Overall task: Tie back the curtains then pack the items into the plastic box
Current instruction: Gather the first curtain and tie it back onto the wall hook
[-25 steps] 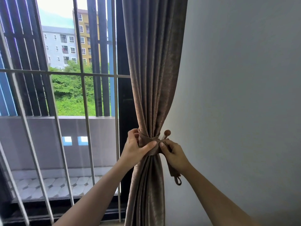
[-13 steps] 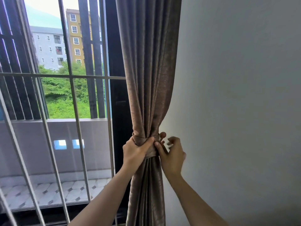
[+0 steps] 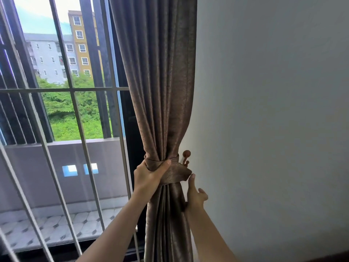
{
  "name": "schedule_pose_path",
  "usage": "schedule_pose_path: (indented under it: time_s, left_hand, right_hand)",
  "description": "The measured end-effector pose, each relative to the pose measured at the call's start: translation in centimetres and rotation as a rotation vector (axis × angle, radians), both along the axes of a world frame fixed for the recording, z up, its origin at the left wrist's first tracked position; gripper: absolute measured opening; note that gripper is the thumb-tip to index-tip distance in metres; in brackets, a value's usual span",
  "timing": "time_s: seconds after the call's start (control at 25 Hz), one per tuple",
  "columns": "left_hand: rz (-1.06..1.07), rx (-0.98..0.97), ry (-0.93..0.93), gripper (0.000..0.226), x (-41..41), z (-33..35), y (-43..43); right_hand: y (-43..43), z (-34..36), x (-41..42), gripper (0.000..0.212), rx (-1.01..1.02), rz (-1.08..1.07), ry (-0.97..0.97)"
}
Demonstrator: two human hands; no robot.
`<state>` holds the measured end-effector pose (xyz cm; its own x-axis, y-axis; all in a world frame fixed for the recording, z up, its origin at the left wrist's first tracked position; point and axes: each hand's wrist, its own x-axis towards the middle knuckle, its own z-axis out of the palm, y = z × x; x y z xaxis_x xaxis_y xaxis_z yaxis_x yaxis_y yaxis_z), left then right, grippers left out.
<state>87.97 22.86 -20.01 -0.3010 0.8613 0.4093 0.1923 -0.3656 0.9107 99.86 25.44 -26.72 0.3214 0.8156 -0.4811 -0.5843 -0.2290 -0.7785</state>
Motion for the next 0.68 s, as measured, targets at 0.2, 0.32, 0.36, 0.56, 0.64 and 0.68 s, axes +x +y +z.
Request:
schedule_pose_path:
  time_s: [0.2, 0.32, 0.36, 0.56, 0.64, 0.68]
  left_hand:
    - [-0.036, 0.005, -0.022, 0.028, -0.8, -0.1, 1.1]
    - [-0.036, 0.003, -0.026, 0.026, -1.1, -0.3, 1.6]
    - [-0.025, 0.003, -0.023, 0.026, -1.2, -0.3, 1.7]
    - [0.007, 0.002, 0.006, 0.033, -1.3, -0.6, 2.4]
    - [0.006, 0.009, 0.019, 0.035, -1.3, -0.7, 2.4]
    - [0.004, 0.01, 0.02, 0.035, -1.3, -0.8, 2.5]
  right_hand:
    - [2.1, -0.8, 1.2, 0.05, 0.276, 0.129, 0.242]
    - [3.3, -0.5, 1.9, 0.037, 0.417, 0.066, 0.289]
    - [3.7, -0.5, 2.0, 0.033, 0.442, 0.083, 0.2]
    - [3.6, -0.6, 2.3, 0.022, 0.528, 0.197, -0.492]
    - [3.7, -0.6, 2.7, 0.023, 0.604, 0.234, -0.714]
    - [3.9, -0.6, 2.9, 0.024, 0.635, 0.236, -0.786]
